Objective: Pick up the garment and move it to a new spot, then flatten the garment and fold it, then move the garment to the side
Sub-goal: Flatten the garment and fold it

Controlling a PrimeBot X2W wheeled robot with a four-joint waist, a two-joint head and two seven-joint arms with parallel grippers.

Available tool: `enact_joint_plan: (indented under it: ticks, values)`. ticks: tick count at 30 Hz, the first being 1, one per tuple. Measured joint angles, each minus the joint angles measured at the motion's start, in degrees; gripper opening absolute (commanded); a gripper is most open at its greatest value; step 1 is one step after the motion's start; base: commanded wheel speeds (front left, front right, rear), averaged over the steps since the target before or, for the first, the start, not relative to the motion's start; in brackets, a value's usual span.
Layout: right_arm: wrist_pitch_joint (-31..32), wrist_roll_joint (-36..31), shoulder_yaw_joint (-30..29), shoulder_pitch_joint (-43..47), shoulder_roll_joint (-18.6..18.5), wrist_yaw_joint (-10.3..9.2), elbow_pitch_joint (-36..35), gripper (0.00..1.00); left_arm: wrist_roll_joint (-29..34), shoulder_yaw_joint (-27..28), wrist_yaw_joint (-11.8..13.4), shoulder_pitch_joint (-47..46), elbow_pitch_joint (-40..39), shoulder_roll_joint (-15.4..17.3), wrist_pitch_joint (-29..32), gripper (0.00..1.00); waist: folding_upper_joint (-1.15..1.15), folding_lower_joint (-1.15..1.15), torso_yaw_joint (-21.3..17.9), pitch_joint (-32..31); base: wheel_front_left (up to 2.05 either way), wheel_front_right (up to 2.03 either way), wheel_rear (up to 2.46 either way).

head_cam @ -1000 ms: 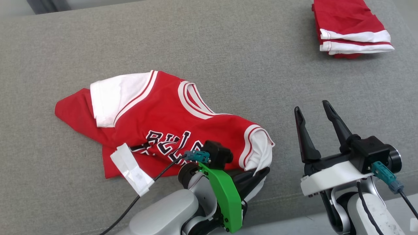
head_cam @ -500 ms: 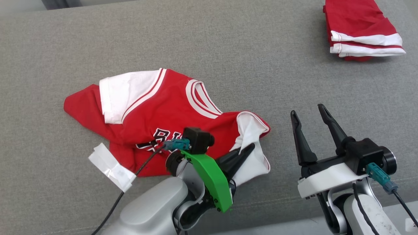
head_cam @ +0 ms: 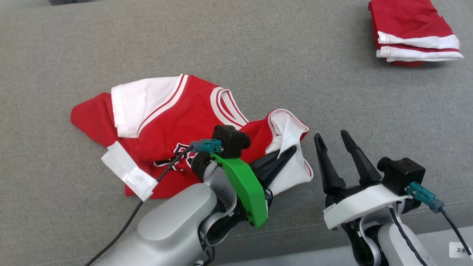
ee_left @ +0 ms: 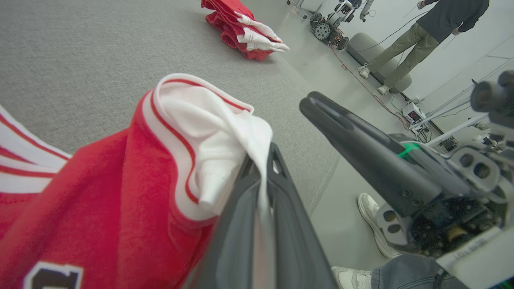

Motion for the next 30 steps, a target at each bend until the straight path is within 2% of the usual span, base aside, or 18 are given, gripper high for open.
enact_joint_plan:
  ticks: [6,10,16,20,30]
  values:
    - [3.4,12.5,-1.8,0.1,0.7,0.38,2.9,1.0,0.0,-1.3,0.0,0.6,-0.9,0.0,0.0,0.0,0.0,0.0,1.0,0.2,0.0,0.0,0.0]
    - [5.4,16.7,-1.5,0.3,0.6,0.79,4.0,1.0,0.0,-2.2,0.0,1.8,-2.3,1.1,0.0,0.0,0.0,0.0,2.3,0.0,0.0,0.0,0.0]
    - [7.1,17.3,-1.5,0.5,0.5,0.77,5.0,1.0,-3.0,-2.6,0.0,8.8,-3.7,4.4,0.3,0.0,0.0,0.0,4.8,-0.7,0.0,0.0,0.0]
    - [7.9,17.4,-1.5,0.8,0.5,0.76,5.1,1.0,-6.1,-3.0,0.0,13.2,-4.4,5.0,0.6,0.0,0.0,0.0,6.4,-1.2,0.0,0.0,0.0]
    - [12.7,20.4,3.9,4.1,0.4,1.41,6.1,1.0,-6.0,-0.8,0.0,13.8,-6.6,6.2,-2.0,0.0,0.0,0.0,9.3,-2.3,0.0,0.0,0.0]
